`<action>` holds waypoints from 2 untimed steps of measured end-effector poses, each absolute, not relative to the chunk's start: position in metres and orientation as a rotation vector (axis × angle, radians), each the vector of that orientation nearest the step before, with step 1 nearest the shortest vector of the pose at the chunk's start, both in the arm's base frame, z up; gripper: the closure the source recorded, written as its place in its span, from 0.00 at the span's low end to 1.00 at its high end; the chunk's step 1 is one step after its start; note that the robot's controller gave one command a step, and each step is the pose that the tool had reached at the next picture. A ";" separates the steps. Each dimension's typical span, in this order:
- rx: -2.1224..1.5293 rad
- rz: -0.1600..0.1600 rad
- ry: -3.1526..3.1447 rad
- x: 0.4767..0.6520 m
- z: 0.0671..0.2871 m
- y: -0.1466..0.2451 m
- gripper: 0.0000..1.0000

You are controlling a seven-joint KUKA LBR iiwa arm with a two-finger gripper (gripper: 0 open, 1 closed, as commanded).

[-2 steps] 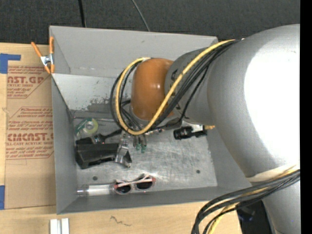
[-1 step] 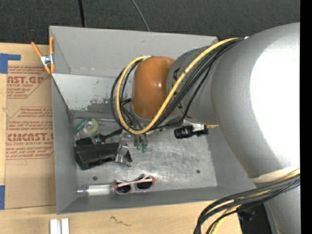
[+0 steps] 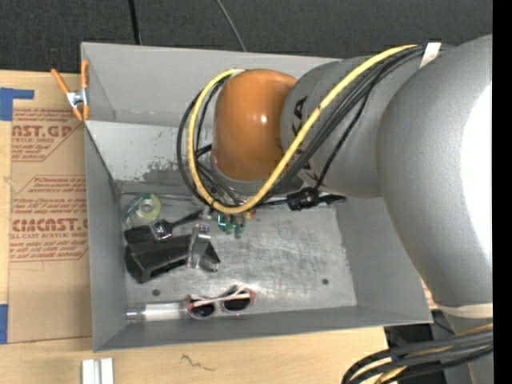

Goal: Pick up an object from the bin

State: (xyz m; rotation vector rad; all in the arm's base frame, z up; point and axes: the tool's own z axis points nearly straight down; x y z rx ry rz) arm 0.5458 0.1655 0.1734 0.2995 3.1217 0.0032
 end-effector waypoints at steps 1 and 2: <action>0.303 0.001 3.125 0.545 0.170 0.165 0.00; 0.093 0.004 3.132 0.557 0.153 0.166 0.00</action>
Offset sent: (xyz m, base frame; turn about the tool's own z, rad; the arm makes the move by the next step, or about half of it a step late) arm 0.0372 -0.0012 -0.0798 -0.4469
